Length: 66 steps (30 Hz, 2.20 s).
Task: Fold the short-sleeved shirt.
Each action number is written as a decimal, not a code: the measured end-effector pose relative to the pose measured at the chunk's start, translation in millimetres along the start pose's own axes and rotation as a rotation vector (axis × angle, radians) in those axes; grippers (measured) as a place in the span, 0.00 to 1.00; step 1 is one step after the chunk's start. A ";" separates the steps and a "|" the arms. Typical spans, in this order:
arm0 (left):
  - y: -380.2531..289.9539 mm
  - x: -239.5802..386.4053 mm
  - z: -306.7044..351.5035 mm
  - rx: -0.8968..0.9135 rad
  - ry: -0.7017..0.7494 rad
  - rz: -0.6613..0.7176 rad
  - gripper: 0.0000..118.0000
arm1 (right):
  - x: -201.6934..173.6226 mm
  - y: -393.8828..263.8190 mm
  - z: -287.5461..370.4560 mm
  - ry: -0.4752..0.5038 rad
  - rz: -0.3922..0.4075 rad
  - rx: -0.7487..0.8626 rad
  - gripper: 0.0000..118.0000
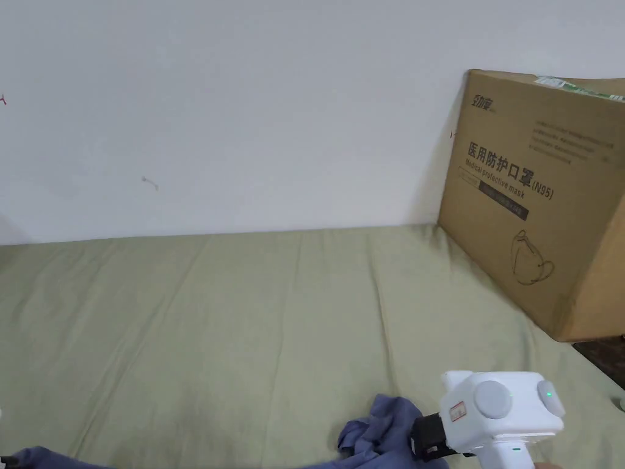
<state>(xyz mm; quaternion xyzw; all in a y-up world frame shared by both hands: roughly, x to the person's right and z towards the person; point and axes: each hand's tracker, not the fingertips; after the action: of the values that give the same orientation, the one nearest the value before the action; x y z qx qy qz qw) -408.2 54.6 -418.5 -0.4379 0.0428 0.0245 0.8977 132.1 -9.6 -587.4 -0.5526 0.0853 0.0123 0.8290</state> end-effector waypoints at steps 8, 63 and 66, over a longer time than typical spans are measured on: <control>-6.7 -14.7 -12.1 -0.056 -0.039 0.102 0.03 | -0.5 -8.0 -12.1 0.028 -0.003 0.012 0.40; 213.9 37.5 241.8 0.728 -0.015 0.132 0.03 | 39.1 119.2 368.9 0.205 -0.110 0.834 0.01; 202.1 34.8 217.0 0.744 -0.032 0.146 0.03 | 40.5 120.5 333.5 0.214 -0.125 0.838 0.01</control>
<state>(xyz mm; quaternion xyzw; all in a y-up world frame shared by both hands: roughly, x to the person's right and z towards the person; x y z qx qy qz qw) -377.9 350.2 -447.4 -0.0772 0.0659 0.0778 0.9918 200.9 340.5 -578.8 -0.1708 0.1346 -0.1311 0.9672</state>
